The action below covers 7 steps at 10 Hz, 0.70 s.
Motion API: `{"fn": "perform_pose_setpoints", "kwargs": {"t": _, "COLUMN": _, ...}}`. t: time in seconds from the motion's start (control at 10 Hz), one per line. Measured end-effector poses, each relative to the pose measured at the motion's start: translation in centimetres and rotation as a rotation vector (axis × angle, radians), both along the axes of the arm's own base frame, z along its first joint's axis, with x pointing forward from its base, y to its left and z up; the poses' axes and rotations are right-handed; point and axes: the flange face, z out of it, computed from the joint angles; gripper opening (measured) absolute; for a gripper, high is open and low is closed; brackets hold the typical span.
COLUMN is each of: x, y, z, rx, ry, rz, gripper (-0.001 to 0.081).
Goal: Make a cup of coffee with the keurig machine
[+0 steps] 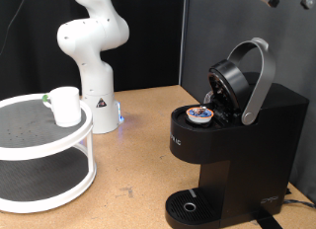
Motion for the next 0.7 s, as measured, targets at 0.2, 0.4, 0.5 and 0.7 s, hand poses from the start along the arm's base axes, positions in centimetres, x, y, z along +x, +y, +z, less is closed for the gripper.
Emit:
{"fn": "perform_pose_setpoints", "kwargs": {"t": 0.2, "x": 0.2, "y": 0.2, "z": -1.3, "rx": -0.044, "ry": 0.006, "rz": -0.011, "gripper": 0.0623}}
{"fn": "perform_pose_setpoints", "kwargs": {"t": 0.4, "x": 0.4, "y": -0.2, "z": -2.6, "rx": -0.068, "ry": 0.018, "rz": -0.020, "gripper": 0.0442}}
{"fn": "perform_pose_setpoints", "kwargs": {"t": 0.5, "x": 0.6, "y": -0.6, "z": -3.1, "rx": -0.077, "ry": 0.024, "rz": -0.027, "gripper": 0.0305}}
{"fn": "perform_pose_setpoints", "kwargs": {"t": 0.7, "x": 0.8, "y": -1.7, "z": -4.2, "rx": -0.098, "ry": 0.037, "rz": -0.038, "gripper": 0.0120}}
